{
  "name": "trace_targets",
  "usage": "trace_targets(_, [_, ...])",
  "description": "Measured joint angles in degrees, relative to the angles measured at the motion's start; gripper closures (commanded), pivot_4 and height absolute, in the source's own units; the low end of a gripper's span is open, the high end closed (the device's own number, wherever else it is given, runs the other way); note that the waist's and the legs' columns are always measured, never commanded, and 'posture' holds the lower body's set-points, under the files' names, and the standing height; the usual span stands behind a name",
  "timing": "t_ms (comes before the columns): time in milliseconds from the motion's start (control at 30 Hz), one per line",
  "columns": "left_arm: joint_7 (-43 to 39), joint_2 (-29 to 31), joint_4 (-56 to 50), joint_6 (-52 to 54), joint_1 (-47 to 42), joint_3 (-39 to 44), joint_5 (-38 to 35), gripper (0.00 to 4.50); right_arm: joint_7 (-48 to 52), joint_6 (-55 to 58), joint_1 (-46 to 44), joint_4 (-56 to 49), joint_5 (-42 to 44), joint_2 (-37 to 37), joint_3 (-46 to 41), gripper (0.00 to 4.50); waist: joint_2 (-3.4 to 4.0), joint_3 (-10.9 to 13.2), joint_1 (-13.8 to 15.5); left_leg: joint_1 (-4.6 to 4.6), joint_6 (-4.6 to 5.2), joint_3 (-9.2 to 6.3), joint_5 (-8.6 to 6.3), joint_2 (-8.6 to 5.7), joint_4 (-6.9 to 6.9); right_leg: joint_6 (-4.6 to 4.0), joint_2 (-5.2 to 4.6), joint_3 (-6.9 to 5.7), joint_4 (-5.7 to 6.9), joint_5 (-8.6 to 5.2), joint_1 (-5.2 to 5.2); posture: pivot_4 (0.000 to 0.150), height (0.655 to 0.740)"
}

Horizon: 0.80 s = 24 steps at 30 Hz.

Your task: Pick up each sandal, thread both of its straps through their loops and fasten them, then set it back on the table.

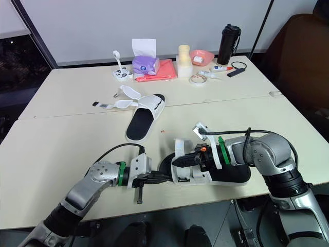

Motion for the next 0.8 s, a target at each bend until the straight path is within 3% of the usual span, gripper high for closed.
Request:
trace_targets(400, [0.1,0.1,0.0,0.0,-0.2,-0.2,0.1,4.5,5.7,-9.7,2.8,-1.9,-8.7,-2.4,4.7,4.43,-0.01,0.0,0.0,0.02,0.0,-0.02,0.0,0.0,0.02,0.0,0.0,-0.02,-0.01,0.0,0.04,0.15,0.74])
trace_targets(667, [0.2,0.0,0.0,0.0,-0.2,-0.3,0.1,4.5,6.2,-14.3,6.2,-9.0,-12.5,-4.7,5.5,4.43,-0.01,0.0,0.1,0.01,0.0,-0.03,0.0,0.0,0.0,0.01,0.0,-0.02,-0.05,0.0,0.04,0.15,0.74])
trace_targets(767, [0.2,0.0,0.1,0.0,-0.3,-0.3,0.1,4.5,6.1,-16.2,7.5,-11.5,-14.5,-5.3,6.1,3.56,-0.02,0.0,0.1,0.01,0.0,-0.03,0.0,0.0,0.0,0.01,0.0,-0.03,-0.04,0.0,0.04,0.15,0.74])
trace_targets(800, [0.3,0.0,0.1,0.0,-0.3,-0.3,0.1,4.5,6.1,-16.9,7.9,-12.4,-15.3,-5.9,6.4,3.02,-0.02,0.0,0.0,0.01,0.0,-0.03,0.0,0.0,0.0,0.01,0.0,-0.03,-0.04,0.0,0.04,0.15,0.74])
